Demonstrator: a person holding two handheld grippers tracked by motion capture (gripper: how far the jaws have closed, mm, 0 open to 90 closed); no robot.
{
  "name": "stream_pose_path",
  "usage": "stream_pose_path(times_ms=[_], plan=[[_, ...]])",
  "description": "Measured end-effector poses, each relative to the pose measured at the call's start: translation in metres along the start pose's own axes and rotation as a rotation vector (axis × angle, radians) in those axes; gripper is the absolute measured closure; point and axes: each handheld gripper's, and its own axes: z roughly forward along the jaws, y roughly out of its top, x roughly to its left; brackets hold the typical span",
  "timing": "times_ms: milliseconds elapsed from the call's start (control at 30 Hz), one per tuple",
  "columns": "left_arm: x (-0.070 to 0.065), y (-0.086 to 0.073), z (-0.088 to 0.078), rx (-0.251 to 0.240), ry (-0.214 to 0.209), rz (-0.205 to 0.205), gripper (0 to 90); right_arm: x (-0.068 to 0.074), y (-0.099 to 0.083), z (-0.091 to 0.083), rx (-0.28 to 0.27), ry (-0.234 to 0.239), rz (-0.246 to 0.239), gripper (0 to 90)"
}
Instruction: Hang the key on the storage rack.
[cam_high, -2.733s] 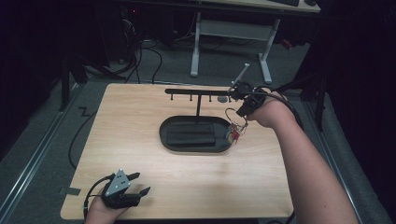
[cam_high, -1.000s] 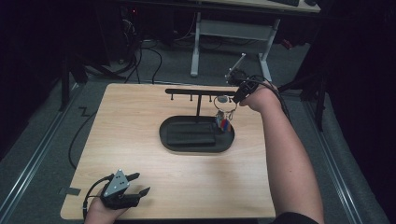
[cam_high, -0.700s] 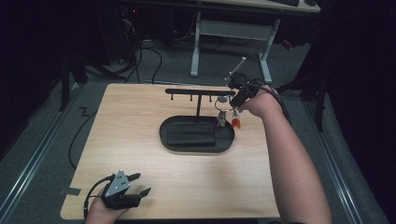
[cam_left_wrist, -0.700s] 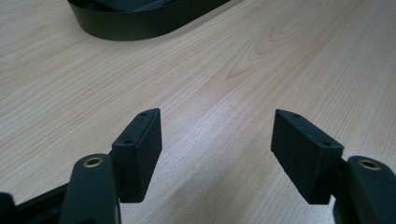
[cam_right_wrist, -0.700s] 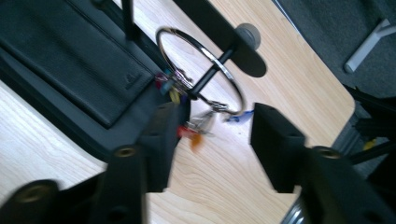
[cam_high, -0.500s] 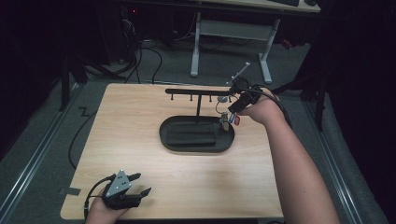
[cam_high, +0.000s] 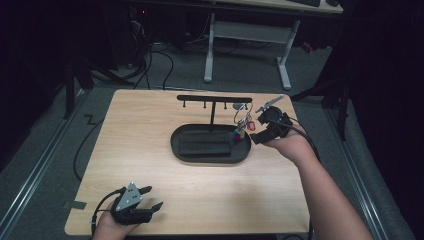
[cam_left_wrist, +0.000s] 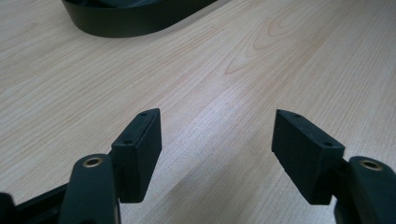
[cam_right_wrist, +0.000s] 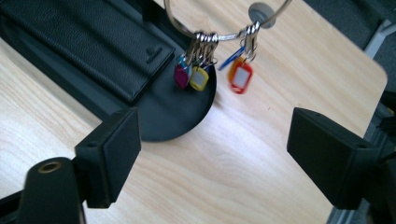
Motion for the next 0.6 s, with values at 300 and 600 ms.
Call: stream_pose_path(times_ms=[300, 600], plan=[[-0.002, 0.000, 0.001, 0.008, 0.000, 0.003, 33.8, 0.009, -0.058, 0.006, -0.094, 0.035, 0.093, 16.0], [-0.001, -0.002, 0.002, 0.019, 0.002, -0.005, 33.8, 0.041, -0.134, 0.026, -0.237, 0.052, 0.183, 16.0]])
